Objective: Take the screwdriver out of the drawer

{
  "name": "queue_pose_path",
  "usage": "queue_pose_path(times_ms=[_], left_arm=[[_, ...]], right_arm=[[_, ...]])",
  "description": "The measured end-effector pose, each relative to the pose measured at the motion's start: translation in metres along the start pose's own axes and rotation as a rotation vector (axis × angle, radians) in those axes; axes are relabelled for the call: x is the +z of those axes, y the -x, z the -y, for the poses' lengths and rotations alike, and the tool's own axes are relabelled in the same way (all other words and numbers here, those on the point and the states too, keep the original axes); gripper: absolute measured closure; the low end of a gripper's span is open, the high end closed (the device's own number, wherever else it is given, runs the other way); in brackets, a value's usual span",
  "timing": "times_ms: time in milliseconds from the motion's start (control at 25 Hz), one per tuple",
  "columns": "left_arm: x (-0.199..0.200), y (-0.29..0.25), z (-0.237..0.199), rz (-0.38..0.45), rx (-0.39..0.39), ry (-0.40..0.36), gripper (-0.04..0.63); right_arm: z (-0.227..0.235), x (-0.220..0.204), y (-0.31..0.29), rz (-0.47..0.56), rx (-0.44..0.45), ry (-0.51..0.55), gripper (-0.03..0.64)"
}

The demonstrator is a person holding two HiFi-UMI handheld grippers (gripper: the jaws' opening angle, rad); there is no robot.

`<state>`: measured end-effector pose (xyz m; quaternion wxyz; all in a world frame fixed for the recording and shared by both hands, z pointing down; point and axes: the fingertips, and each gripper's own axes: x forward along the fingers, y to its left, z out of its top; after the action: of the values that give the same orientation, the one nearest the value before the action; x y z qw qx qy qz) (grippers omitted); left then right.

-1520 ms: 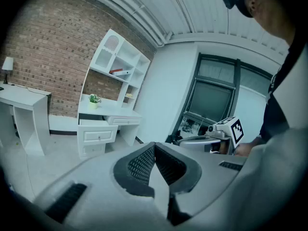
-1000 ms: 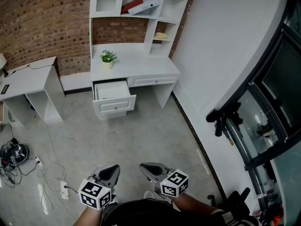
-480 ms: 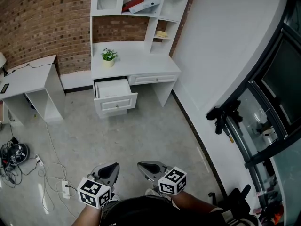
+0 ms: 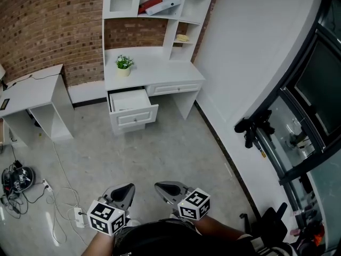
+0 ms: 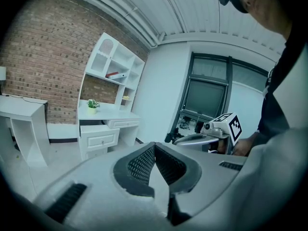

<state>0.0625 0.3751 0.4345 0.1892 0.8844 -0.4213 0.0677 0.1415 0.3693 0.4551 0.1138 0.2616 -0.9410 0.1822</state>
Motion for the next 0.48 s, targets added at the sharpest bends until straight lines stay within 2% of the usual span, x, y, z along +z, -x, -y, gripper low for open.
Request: queue_pose_path(times_ms=[240, 480], left_arm=[[-0.003, 0.015, -0.015, 0.006, -0.027, 0.035, 0.577], [-0.014, 0.032, -0.031, -0.01, -0.042, 0.008, 0.577]], right_arm=[[-0.013, -0.001, -0.015, 0.002, -0.027, -0.009, 0.611], [-0.025, -0.008, -0.03, -0.003, -0.071, -0.032, 0.611]])
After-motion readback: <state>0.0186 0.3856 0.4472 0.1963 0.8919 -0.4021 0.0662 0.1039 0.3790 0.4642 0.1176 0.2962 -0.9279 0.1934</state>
